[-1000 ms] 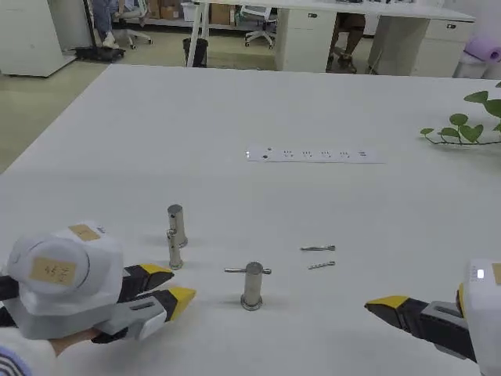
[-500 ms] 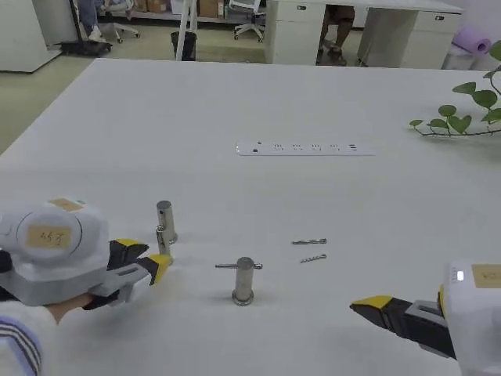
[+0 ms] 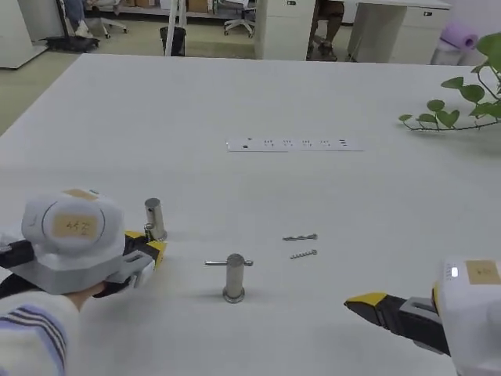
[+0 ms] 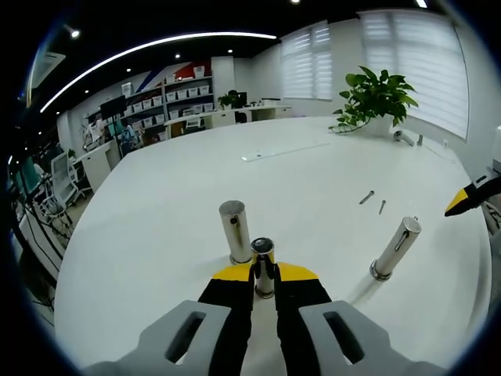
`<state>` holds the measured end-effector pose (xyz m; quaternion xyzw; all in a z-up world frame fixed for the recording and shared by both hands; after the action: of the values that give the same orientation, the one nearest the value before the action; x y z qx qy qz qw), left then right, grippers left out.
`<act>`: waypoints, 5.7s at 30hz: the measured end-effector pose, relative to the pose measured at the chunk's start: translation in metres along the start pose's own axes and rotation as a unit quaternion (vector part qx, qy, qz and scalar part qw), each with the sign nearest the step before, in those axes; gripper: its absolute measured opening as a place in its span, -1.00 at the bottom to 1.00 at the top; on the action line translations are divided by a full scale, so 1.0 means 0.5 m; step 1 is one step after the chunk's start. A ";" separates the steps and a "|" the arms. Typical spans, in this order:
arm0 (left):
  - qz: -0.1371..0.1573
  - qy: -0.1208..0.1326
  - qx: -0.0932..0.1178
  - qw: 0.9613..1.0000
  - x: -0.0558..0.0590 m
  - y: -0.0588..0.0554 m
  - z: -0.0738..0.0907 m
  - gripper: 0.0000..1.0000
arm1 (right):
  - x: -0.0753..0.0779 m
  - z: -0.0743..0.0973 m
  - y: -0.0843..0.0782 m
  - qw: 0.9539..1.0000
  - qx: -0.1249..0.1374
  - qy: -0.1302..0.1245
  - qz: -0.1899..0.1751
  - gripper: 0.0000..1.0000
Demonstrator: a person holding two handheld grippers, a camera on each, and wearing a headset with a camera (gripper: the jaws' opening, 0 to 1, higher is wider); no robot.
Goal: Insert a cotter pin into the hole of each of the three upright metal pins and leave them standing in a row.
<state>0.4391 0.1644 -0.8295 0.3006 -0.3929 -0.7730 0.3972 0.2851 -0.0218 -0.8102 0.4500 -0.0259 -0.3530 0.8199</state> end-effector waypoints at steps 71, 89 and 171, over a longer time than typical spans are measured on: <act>-0.174 -0.310 0.055 0.933 0.354 0.005 0.107 -0.87 | 0.010 0.028 -0.059 0.999 -0.043 -0.009 -0.024 0.97; -0.150 -0.312 0.067 0.936 0.361 -0.004 0.108 -0.85 | 0.020 0.042 -0.061 0.998 -0.037 -0.030 -0.029 0.98; 0.032 -0.258 0.039 0.965 0.328 -0.051 0.253 0.99 | 0.270 -0.117 0.094 0.939 -0.249 0.044 0.234 -0.41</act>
<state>0.2484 0.0813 -0.8116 0.0934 -0.5210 -0.7956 0.2946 0.4334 -0.0446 -0.8465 0.2277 -0.0059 -0.1259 0.9656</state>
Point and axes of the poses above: the centre of the closed fingertips' face, and the gripper's own axes: z roughly backward along the fingers, x roughly to its right, y roughly out of its top, the point moved 2 cm from there along z, roughly backward along the fingers, and after that the axes turned 8 degrees about -z, right-handed, at the moved point
